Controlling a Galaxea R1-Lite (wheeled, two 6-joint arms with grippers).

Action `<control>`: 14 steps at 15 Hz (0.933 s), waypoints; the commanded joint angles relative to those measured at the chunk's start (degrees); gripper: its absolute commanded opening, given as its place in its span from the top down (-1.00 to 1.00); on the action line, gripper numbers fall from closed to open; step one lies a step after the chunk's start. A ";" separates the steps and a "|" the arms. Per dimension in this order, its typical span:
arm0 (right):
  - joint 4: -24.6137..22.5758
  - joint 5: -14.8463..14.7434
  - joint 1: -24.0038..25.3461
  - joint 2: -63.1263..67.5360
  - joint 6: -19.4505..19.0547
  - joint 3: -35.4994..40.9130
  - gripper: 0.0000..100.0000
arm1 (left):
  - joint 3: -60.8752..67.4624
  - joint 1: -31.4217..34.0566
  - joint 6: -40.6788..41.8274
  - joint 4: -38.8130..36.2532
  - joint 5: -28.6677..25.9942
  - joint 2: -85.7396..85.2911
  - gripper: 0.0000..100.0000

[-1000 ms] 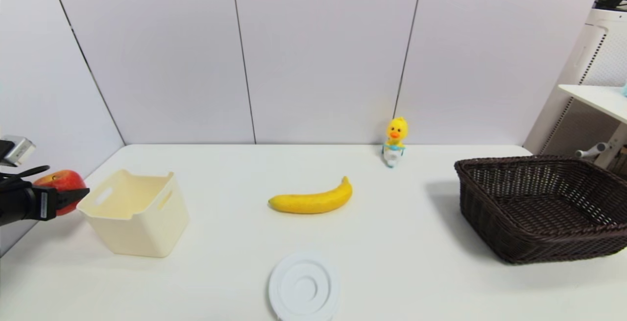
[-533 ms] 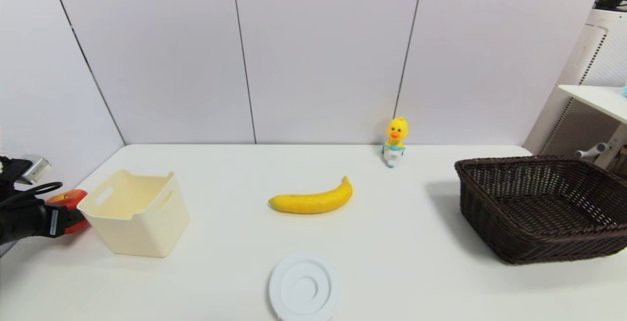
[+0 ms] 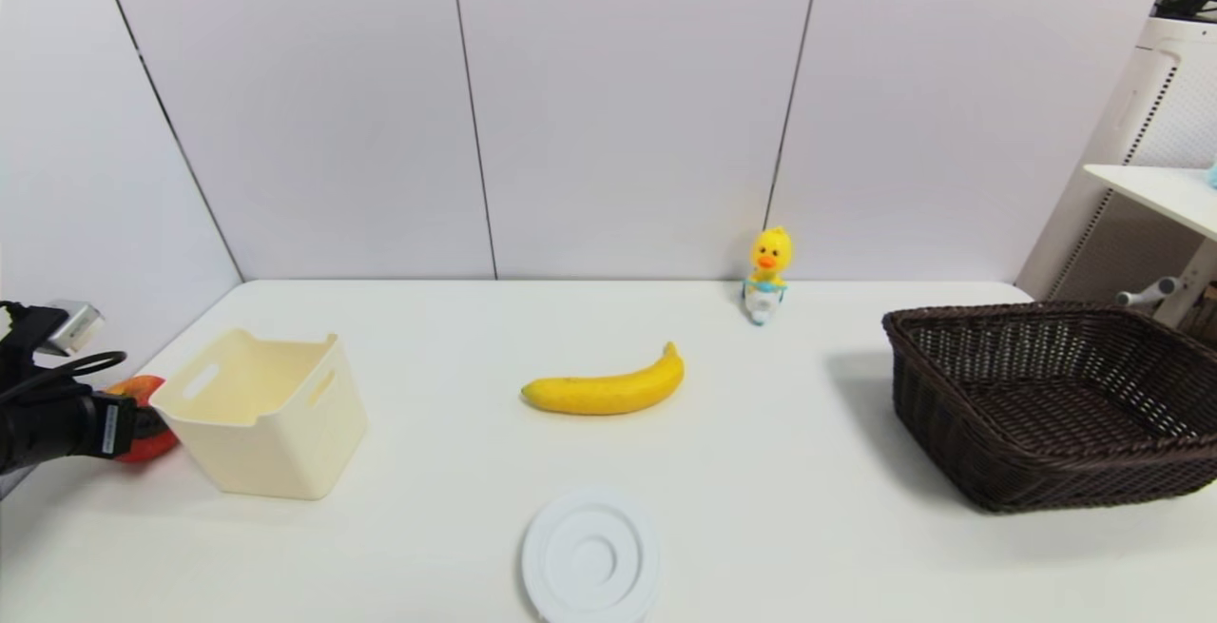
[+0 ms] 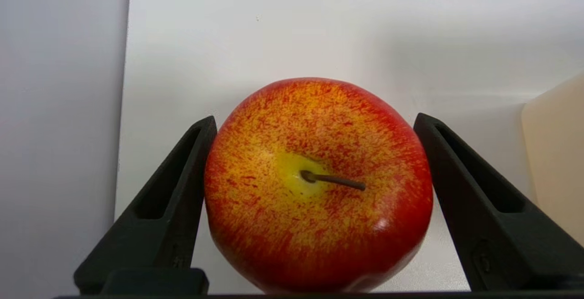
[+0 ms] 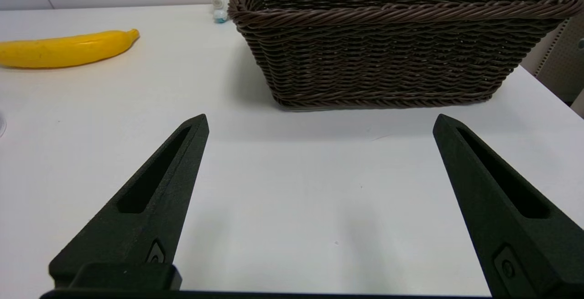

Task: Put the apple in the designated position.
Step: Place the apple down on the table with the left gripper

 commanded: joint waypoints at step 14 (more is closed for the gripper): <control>-0.06 0.00 0.00 0.00 0.02 0.00 -1.00 | 24.40 -23.67 -21.39 13.70 15.05 -67.09 -1.00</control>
